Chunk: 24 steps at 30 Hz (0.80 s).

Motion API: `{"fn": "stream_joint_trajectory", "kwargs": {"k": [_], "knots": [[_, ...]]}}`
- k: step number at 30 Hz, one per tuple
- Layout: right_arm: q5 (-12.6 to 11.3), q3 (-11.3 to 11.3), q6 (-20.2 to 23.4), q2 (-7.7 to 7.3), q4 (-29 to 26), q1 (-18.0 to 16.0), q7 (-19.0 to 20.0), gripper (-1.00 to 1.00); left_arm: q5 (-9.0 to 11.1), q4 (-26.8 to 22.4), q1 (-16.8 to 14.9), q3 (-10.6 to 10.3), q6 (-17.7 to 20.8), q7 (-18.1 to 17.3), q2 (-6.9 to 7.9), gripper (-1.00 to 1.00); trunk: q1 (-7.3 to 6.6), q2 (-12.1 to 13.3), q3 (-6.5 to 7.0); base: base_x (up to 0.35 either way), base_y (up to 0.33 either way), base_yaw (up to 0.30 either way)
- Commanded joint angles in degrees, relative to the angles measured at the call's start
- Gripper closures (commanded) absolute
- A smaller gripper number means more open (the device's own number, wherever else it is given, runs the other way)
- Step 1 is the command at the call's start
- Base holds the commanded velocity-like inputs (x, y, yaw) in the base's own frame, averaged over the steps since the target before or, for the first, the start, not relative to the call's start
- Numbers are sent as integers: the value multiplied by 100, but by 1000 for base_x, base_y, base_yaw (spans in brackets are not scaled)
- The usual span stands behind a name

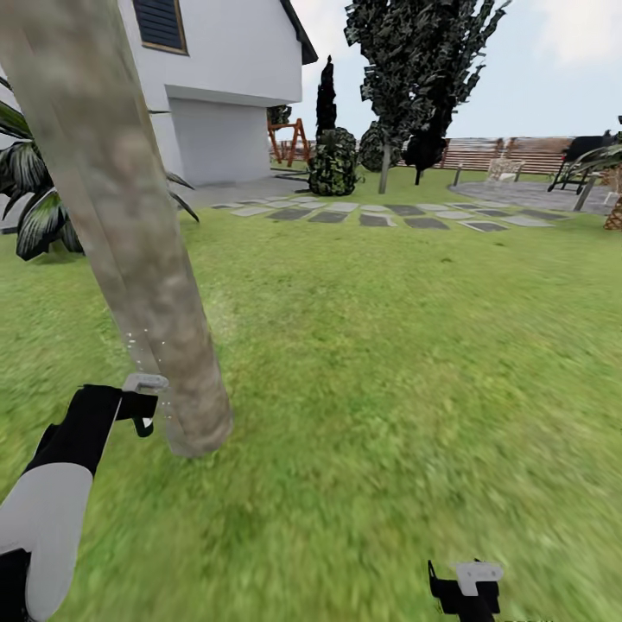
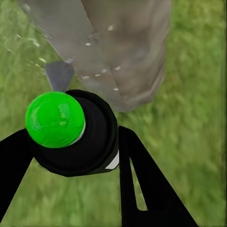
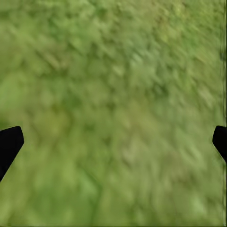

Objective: In the garden, pick up the pesticide atomizer on the floor and spray pesticide onto both trees until each tree trunk is fully covered.

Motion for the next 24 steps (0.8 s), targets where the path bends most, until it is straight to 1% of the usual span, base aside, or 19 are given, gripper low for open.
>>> {"fn": "stream_joint_trajectory", "kwargs": {"k": [1,4,9,13,19,24], "knots": [[0,-1,-1,0,0,0,0,-100,11,0,5,1,2,-1,7,100,0,0,0,19,-268,-67],[0,-1,-2,0,0,0,0,-100,18,0,7,1,1,-1,4,100,0,0,0,-8,-272,-25],[0,-1,-2,0,0,0,0,-100,20,0,8,9,-6,-1,4,100,0,0,0,-143,-269,0],[0,-1,-2,0,0,0,0,-100,22,-11,8,20,-1,-1,-21,100,0,0,0,-26,-271,209],[0,-1,-2,0,0,0,0,-100,28,-25,8,28,1,6,-56,100,0,0,0,178,-221,262],[0,-1,-2,-8,0,0,0,-100,21,-59,7,44,2,18,-50,100,0,0,0,187,-214,24]]}}
